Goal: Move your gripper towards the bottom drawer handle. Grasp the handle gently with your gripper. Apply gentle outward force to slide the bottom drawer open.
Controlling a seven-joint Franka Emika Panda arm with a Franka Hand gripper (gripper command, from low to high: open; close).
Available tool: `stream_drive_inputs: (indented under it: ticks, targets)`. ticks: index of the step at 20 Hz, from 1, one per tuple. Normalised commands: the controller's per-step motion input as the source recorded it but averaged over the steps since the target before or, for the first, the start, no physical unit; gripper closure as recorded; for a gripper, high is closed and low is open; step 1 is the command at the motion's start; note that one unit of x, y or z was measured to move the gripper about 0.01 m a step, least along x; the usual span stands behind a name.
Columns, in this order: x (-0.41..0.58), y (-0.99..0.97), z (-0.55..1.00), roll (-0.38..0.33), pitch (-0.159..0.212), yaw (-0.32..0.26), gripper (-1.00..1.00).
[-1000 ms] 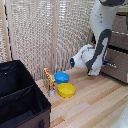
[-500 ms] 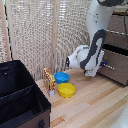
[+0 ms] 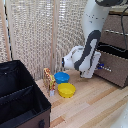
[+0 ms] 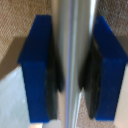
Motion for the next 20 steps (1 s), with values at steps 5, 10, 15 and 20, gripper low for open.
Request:
stream_drive_inputs:
  ticks: [5, 10, 15, 20]
  targets:
    - [0.000, 0.33, -0.02, -0.013, -0.004, -0.327, 1.00]
    - [0.127, 0.20, 0.11, -0.069, 0.018, -0.241, -1.00]
    - [0.094, 0.01, 0.00, -0.030, 0.009, 0.002, -1.00]
    - [0.249, 0.19, 0.14, -0.073, 0.045, -0.003, -1.00]
